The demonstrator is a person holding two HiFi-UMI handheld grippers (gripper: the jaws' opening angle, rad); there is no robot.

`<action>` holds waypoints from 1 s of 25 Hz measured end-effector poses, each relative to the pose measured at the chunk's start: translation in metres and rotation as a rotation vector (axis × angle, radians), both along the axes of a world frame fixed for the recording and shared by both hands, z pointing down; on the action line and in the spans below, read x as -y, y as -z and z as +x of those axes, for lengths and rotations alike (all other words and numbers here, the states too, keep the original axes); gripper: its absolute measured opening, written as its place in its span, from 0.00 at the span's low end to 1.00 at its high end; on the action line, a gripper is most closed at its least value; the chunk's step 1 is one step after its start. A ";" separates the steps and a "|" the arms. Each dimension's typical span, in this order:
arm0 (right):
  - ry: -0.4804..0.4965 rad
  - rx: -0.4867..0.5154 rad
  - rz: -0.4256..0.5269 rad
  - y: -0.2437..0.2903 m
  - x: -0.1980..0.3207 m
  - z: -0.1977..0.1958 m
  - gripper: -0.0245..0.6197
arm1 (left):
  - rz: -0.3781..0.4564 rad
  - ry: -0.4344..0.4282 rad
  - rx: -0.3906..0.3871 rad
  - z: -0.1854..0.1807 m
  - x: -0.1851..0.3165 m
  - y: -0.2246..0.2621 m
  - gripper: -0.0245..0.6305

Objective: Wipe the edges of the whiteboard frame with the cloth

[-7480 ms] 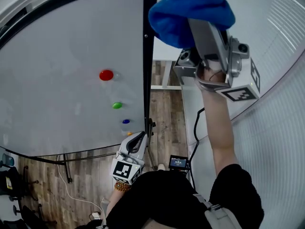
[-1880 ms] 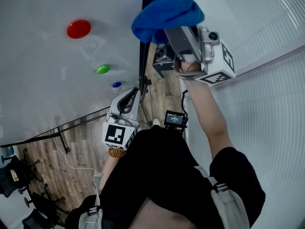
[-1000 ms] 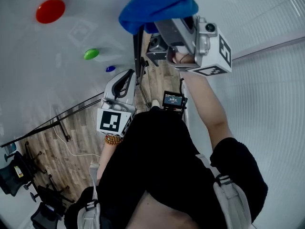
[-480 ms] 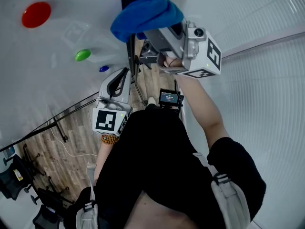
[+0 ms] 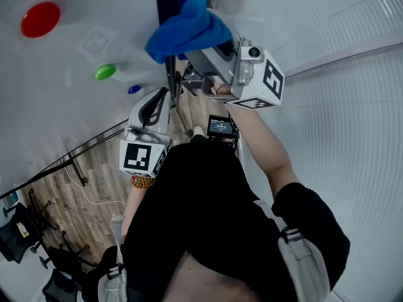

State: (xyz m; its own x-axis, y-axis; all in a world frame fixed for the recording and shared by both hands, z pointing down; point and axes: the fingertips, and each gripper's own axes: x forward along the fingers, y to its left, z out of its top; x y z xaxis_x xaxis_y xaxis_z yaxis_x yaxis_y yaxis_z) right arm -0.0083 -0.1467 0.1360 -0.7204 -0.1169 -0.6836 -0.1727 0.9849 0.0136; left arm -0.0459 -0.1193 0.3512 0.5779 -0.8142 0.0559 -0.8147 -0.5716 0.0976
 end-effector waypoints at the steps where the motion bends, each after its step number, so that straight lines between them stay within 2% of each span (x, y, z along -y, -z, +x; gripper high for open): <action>1: -0.003 -0.002 -0.004 -0.003 0.000 0.000 0.17 | -0.002 0.000 0.001 0.000 0.000 0.000 0.04; 25: -0.063 -0.031 -0.053 -0.050 0.002 -0.001 0.18 | -0.011 0.002 0.003 -0.001 0.005 -0.004 0.04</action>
